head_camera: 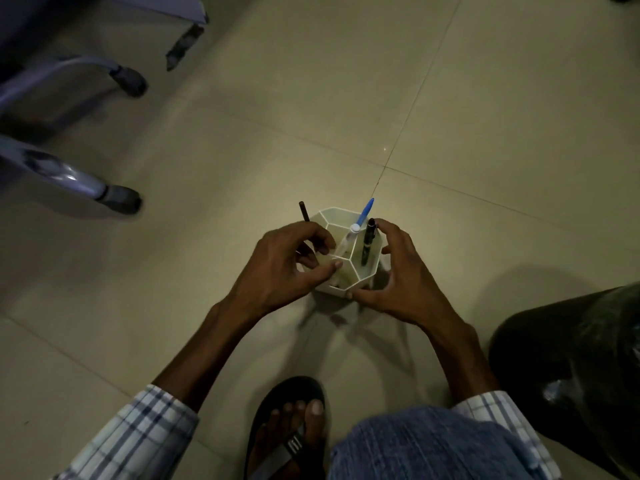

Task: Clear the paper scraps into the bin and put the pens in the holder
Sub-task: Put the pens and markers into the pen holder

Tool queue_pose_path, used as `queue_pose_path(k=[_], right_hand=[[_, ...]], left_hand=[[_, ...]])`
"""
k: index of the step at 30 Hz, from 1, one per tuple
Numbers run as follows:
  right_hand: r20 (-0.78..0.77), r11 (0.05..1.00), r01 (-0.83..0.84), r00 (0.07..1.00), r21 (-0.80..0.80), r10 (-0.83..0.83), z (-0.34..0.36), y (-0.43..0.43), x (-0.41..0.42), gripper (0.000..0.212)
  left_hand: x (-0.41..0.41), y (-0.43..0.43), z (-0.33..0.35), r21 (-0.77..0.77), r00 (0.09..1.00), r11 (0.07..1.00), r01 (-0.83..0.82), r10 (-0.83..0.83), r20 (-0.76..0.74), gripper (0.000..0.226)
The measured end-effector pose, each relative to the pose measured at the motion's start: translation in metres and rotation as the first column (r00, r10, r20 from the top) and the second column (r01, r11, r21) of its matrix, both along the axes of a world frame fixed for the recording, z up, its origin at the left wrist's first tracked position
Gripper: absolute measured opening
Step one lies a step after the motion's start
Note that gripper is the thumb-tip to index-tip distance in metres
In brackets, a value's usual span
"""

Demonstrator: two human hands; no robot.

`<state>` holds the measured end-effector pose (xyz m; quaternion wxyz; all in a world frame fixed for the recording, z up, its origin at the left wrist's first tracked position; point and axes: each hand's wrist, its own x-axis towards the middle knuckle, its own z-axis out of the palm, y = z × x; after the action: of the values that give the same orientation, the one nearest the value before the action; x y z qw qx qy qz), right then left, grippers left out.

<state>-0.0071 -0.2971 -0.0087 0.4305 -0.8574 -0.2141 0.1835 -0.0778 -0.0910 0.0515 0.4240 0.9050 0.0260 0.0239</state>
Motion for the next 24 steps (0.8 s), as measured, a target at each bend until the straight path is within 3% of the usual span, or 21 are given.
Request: queue_pose_path(k=[3,8,12,24], right_hand=[[0.027,0.999,-0.027,0.999,-0.033,0.027,-0.001,0.002,0.007,0.108],[0.080,0.989,-0.070,0.994,-0.128,0.081,-0.005,0.007,0.016,0.101],[0.128,0.996,-0.053,0.990,-0.078,0.063,-0.010,0.013,0.014,0.091],[0.225,0.982,0.185,0.957,0.019,-0.185,0.016,0.024,0.019,0.091]], left_hand=[[0.003,0.014,0.004,0.046,0.996,0.996,-0.075,0.072,0.056,0.015],[0.010,0.046,-0.011,0.328,0.982,0.929,-0.173,0.139,0.125,0.022],[0.015,0.065,-0.034,0.453,0.991,0.882,-0.132,0.120,0.056,0.034],[0.044,0.086,-0.046,0.533,1.000,0.846,0.014,0.003,-0.030,0.066]])
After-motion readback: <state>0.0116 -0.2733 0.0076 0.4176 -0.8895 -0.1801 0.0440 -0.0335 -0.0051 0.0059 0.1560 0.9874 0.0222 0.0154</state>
